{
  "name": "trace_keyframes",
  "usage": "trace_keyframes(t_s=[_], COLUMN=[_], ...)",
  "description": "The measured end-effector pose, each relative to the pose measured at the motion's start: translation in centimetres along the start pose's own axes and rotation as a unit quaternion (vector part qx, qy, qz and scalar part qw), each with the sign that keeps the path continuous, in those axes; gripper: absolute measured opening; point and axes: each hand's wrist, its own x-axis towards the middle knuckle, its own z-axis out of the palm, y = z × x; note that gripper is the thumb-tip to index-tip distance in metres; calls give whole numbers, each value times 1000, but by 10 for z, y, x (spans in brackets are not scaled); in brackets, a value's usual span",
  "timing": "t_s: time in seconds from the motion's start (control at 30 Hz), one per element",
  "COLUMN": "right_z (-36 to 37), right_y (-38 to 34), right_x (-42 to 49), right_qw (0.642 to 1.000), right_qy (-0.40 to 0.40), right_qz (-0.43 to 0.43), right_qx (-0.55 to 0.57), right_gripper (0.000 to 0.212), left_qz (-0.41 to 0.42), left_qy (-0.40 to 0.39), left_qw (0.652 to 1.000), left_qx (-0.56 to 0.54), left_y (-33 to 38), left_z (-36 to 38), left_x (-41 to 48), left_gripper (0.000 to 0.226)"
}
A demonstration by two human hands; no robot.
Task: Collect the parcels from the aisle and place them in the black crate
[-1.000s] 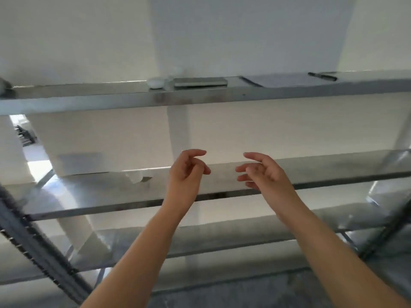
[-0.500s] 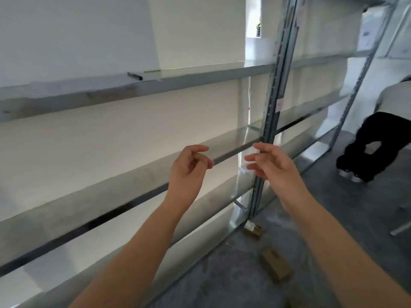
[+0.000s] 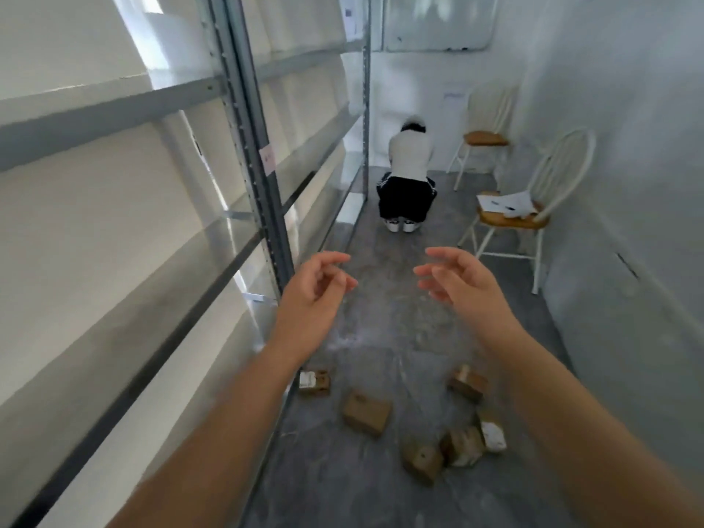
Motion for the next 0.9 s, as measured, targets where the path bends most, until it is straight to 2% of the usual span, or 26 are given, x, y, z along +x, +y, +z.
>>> trace_keyframes(t_s=[0.13, 0.37, 0.67, 0.8, 0.9], right_z=[-13, -32, -52, -42, -34], right_y=[26, 64, 110, 157, 212], right_x=[18, 80, 215, 258, 275], right_qw=[996, 994, 996, 993, 985], right_qy=[81, 85, -6, -32, -27], right_qz=[27, 69, 90, 114, 167], right_qx=[2, 4, -8, -13, -24], right_gripper=[21, 22, 22, 25, 27], left_qz=[-3, -50, -135, -168, -223], left_qy=[-68, -117, -78, -51, -35], left_qw=[998, 991, 986, 983, 972], left_qx=[-9, -43, -63, -49, -60], left_y=[-29, -57, -112, -158, -214], left_z=[23, 68, 108, 118, 130], left_x=[42, 107, 197, 227, 238], left_gripper=[20, 20, 20, 18, 17])
